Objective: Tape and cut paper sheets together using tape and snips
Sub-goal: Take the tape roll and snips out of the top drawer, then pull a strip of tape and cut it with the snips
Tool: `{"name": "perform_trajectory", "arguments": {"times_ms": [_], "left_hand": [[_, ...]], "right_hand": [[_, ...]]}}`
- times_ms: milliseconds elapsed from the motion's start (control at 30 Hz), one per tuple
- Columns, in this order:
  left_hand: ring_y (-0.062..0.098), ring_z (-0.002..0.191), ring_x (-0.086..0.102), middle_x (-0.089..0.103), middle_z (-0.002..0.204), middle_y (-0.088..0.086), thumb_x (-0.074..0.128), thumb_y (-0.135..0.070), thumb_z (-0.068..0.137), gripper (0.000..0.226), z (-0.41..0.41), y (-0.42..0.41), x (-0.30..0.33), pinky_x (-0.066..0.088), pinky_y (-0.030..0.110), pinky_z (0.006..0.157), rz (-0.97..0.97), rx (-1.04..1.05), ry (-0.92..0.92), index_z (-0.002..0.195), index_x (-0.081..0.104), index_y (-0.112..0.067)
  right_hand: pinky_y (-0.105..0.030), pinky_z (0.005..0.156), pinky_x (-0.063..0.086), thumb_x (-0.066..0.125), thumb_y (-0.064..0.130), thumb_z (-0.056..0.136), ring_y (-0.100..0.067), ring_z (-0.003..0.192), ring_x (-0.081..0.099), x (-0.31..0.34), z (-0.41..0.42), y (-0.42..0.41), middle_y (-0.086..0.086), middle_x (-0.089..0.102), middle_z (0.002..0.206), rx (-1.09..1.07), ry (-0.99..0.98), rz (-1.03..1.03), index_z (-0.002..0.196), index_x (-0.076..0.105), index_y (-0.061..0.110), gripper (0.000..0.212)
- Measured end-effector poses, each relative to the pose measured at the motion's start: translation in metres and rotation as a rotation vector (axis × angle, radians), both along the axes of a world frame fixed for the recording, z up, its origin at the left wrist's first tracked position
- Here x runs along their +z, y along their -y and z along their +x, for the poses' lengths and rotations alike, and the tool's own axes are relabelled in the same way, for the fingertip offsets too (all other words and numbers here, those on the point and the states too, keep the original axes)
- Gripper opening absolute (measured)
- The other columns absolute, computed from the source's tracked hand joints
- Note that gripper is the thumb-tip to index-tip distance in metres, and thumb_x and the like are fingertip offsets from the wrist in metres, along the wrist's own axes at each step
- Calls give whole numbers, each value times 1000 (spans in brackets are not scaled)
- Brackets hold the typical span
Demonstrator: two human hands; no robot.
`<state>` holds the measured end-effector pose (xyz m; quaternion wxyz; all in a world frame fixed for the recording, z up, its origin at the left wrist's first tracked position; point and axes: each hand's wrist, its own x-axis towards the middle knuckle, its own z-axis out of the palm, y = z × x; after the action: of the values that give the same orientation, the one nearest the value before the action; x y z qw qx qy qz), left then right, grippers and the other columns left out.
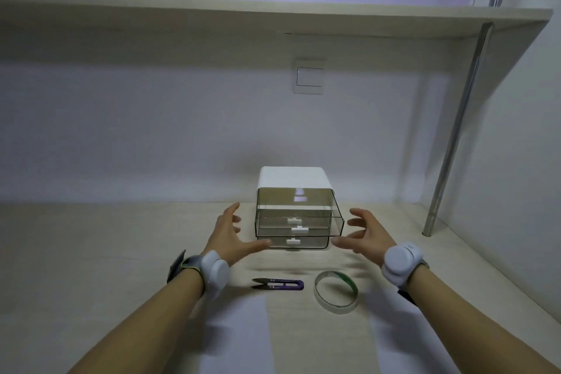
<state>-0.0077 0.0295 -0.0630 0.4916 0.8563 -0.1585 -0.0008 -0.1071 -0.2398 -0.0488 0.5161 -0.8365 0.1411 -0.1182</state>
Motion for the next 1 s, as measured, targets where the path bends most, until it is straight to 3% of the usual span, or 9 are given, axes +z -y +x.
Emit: {"name": "perform_trajectory", "arguments": {"times_ms": [100, 300, 400, 533, 633, 767, 1000], "left_hand": [[23, 136, 40, 32, 153, 3, 73, -44, 77, 99, 8, 7, 12, 38, 35, 105, -27, -60, -22, 152, 15, -18], [24, 141, 34, 39, 151, 0, 69, -43, 82, 76, 28, 16, 21, 33, 34, 111, -96, -218, -25, 147, 33, -24], [22, 136, 41, 47, 145, -2, 71, -29, 83, 67, 36, 16, 23, 37, 33, 108, -124, -212, -22, 143, 41, -22], [14, 109, 62, 64, 125, -1, 75, -24, 80, 51, 48, 20, 22, 47, 32, 101, -181, -137, -1, 128, 59, -17], [15, 105, 66, 67, 122, 0, 76, -29, 78, 49, 58, 22, 19, 49, 34, 100, -150, -32, 44, 124, 64, -16], [18, 101, 68, 72, 113, 2, 77, -29, 78, 41, 66, 24, 14, 52, 39, 97, -153, 56, 64, 116, 70, -15], [23, 94, 69, 74, 105, 5, 76, -25, 80, 30, 67, 29, 12, 55, 41, 92, -165, 125, 104, 107, 73, -13]], "right_hand": [[-34, 99, 45, 81, 28, 72, -25, 127, 49, 10, 9, -2, -6, 42, 145, 57, 28, -45, 148, 26, 16, 95], [-37, 110, 38, 76, 25, 77, -22, 137, 41, 12, 35, 1, -4, 42, 148, 113, 89, -84, 147, 30, 11, 85], [-32, 102, 44, 77, 16, 77, -20, 123, 53, 10, 44, 4, -4, 55, 131, 101, 157, -42, 141, 42, 8, 73], [-34, 94, 50, 80, 12, 73, -25, 105, 62, 5, 61, 11, -9, 61, 112, -27, 214, 25, 134, 50, 7, 68], [-41, 92, 54, 81, 10, 72, -26, 93, 65, 4, 68, 14, -12, 66, 102, -75, 258, -3, 121, 61, 7, 53], [-34, 84, 53, 79, 6, 73, -26, 81, 63, 0, 77, 14, -10, 66, 87, -126, 332, -4, 108, 67, 8, 37], [-32, 82, 53, 77, 7, 76, -23, 76, 63, -4, 82, 16, -7, 67, 81, -176, 340, -32, 96, 67, 13, 24]]}}
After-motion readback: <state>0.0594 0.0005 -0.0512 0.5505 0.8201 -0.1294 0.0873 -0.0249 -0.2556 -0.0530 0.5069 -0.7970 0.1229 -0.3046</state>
